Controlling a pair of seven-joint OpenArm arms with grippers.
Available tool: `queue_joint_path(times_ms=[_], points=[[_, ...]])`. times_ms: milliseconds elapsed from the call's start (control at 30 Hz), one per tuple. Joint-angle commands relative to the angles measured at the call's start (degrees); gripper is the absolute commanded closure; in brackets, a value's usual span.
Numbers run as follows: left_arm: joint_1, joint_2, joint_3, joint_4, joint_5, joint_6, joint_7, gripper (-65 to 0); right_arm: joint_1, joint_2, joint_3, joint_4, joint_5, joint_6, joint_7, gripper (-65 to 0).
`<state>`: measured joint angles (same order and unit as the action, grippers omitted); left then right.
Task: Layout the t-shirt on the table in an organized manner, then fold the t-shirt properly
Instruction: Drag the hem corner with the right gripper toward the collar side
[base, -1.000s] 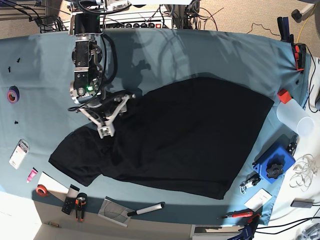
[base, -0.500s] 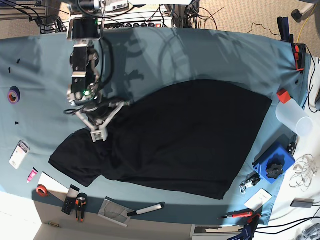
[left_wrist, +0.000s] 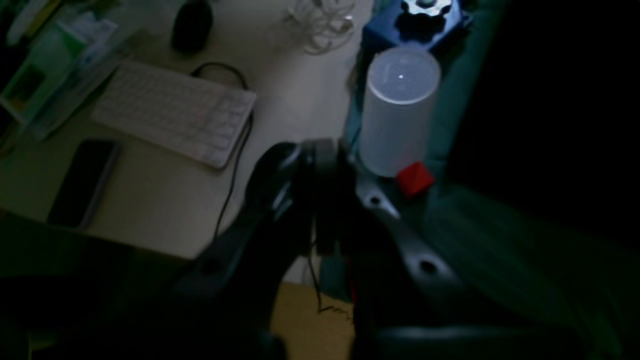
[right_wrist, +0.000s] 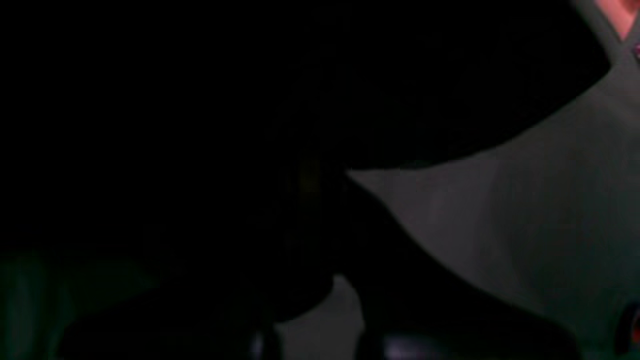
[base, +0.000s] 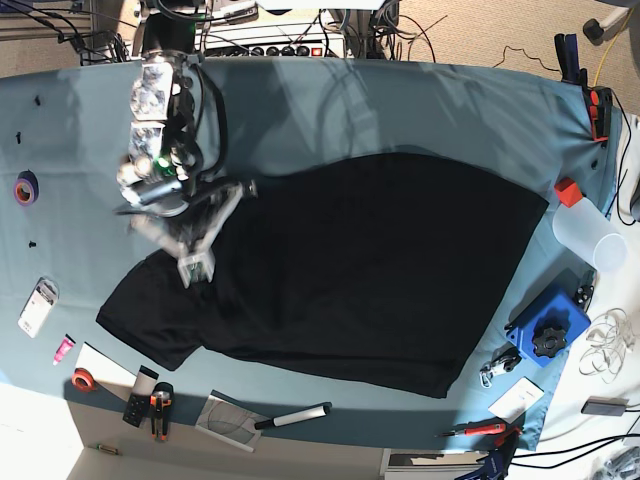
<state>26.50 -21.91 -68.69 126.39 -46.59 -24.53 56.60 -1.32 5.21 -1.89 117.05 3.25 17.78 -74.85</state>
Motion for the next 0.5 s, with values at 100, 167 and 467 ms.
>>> queue_joint_path(times_ms=[100, 167, 467], points=[[0.2, -1.1, -0.4, 0.8, -0.9, -1.7, -1.5, 0.0, -6.4, 0.2, 0.1, 4.5, 0.2, 0.0, 0.0, 0.0], [0.2, -1.1, -0.4, 0.8, -0.9, -1.7, -1.5, 0.0, -9.6, 0.2, 0.2, 7.4, 0.2, 0.0, 0.0, 0.0], [0.2, -1.1, -0.4, 0.7, -2.1, -1.7, -0.8, 0.0, -23.4, 0.2, 0.1, 17.9, 2.3, 1.0, 0.3, 0.0]])
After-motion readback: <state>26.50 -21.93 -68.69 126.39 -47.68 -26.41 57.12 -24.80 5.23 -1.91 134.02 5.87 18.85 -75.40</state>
